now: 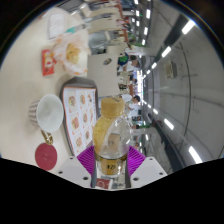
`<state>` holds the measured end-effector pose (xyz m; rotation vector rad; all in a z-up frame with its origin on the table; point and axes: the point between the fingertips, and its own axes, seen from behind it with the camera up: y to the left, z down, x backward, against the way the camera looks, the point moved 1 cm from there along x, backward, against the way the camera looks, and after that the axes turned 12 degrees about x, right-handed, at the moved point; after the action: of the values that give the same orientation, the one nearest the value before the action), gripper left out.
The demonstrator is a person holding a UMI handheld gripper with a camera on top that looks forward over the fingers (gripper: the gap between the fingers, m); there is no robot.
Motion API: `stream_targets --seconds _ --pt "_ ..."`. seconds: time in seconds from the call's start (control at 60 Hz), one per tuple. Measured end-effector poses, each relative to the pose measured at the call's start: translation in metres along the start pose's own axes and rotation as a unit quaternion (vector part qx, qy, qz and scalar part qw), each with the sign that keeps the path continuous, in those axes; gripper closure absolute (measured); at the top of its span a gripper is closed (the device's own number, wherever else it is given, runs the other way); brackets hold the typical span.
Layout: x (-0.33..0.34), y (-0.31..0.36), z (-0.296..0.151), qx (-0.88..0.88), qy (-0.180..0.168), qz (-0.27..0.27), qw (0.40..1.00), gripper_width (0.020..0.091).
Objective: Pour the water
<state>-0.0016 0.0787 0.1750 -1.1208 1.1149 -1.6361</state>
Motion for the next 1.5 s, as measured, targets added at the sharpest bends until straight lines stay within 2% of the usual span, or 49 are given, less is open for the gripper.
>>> stream_targets --seconds 0.15,0.333,0.5,0.667,0.733,0.883,0.917,0.967,1.0,1.05,1.167,1.5 --pt "0.018 -0.006 0.017 -0.289 -0.010 -0.048 0.956 0.0721" --pt "0.022 0.036 0.023 -0.550 -0.022 -0.118 0.827 0.0719" --pt "0.013 0.093 0.016 -0.646 -0.006 -0.161 0.746 0.0719" --pt "0.008 0.136 0.004 -0.664 0.008 -0.172 0.728 0.0712" --pt "0.008 0.137 0.005 -0.673 0.001 -0.155 0.723 0.0702" --pt "0.010 0.141 0.006 -0.679 0.013 -0.160 0.716 0.0596" --pt "0.013 0.146 0.005 -0.685 0.024 -0.176 0.707 0.0530" --pt "0.020 0.150 0.003 -0.687 0.032 -0.199 0.698 0.0376" --pt "0.028 0.153 0.005 -0.680 0.044 -0.211 0.701 0.0314" --pt "0.041 0.156 0.012 -0.667 0.065 -0.221 0.709 0.0294" --pt "0.083 0.146 0.019 -0.641 0.075 -0.235 0.726 0.0250" --pt "0.217 0.103 0.014 -0.628 0.094 -0.281 0.720 0.0252"
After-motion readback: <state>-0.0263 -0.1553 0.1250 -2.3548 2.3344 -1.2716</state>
